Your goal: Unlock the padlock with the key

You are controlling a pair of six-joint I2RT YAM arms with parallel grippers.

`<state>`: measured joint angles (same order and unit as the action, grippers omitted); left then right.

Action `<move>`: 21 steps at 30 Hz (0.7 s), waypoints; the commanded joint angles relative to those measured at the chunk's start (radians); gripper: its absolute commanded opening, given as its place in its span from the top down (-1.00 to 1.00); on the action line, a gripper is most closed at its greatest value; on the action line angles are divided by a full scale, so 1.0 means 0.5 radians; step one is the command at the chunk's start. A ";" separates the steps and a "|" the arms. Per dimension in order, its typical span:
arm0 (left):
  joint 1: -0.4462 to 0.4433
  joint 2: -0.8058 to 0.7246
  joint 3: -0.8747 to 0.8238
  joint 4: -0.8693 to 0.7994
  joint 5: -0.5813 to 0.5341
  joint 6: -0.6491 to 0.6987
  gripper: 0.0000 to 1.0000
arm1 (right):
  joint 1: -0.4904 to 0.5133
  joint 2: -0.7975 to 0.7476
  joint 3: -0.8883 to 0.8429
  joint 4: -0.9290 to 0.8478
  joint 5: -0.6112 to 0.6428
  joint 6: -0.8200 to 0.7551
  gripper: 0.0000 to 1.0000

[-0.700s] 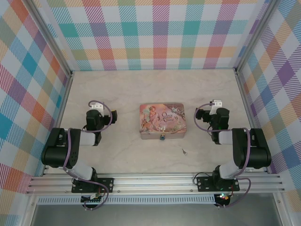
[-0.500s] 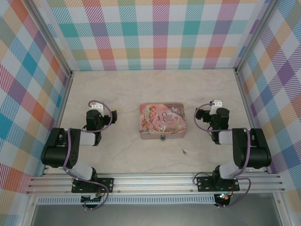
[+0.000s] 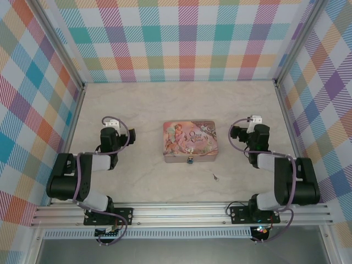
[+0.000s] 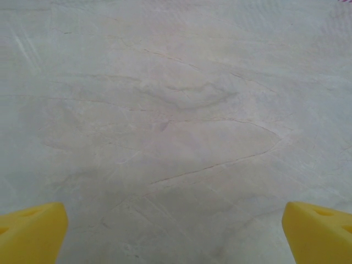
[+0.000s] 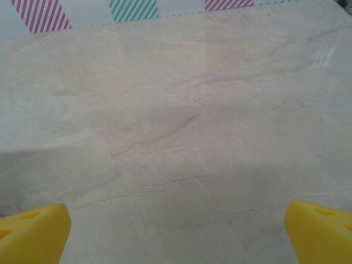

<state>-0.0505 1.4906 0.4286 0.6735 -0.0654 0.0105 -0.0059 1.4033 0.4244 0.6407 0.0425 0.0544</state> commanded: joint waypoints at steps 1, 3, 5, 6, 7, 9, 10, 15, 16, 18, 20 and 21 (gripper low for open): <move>0.016 -0.267 0.186 -0.441 -0.045 -0.106 -1.00 | 0.003 -0.250 0.144 -0.458 -0.028 0.089 -0.99; 0.016 -0.393 0.253 -0.663 -0.080 -0.267 -1.00 | 0.001 -0.407 0.199 -0.701 -0.088 0.175 -1.00; 0.017 -0.511 0.316 -0.872 -0.094 -0.511 -1.00 | 0.002 -0.555 0.264 -0.942 -0.197 0.264 -0.99; 0.017 -0.559 0.343 -0.962 -0.061 -0.575 -1.00 | 0.003 -0.613 0.288 -1.029 -0.267 0.287 -0.99; 0.018 -0.609 0.378 -1.064 -0.021 -0.649 -1.00 | 0.003 -0.670 0.313 -1.115 -0.337 0.330 -1.00; 0.015 -0.692 0.412 -1.211 0.076 -0.801 -1.00 | 0.003 -0.772 0.350 -1.267 -0.436 0.428 -0.99; 0.015 -0.733 0.408 -1.242 0.161 -0.879 -1.00 | 0.007 -0.816 0.368 -1.343 -0.485 0.477 -0.99; -0.064 -0.897 0.394 -1.397 0.443 -1.122 -1.00 | 0.029 -0.929 0.459 -1.760 -0.708 0.660 -1.00; -0.110 -0.923 0.412 -1.459 0.474 -1.147 -1.00 | 0.037 -0.939 0.477 -1.864 -0.748 0.679 -0.99; -0.222 -0.957 0.455 -1.571 0.527 -1.164 -1.00 | 0.066 -0.950 0.517 -2.063 -0.825 0.686 -0.99; -0.374 -0.985 0.502 -1.662 0.535 -1.170 -1.00 | 0.130 -0.963 0.540 -2.272 -0.848 0.705 -0.99; -0.455 -0.990 0.514 -1.678 0.533 -1.187 -1.00 | 0.172 -0.972 0.535 -2.334 -0.844 0.723 -1.00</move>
<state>-0.2043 1.0233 0.6380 -0.0662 0.1413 -0.5316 0.0422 0.9367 0.6621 -0.3149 -0.3096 0.3691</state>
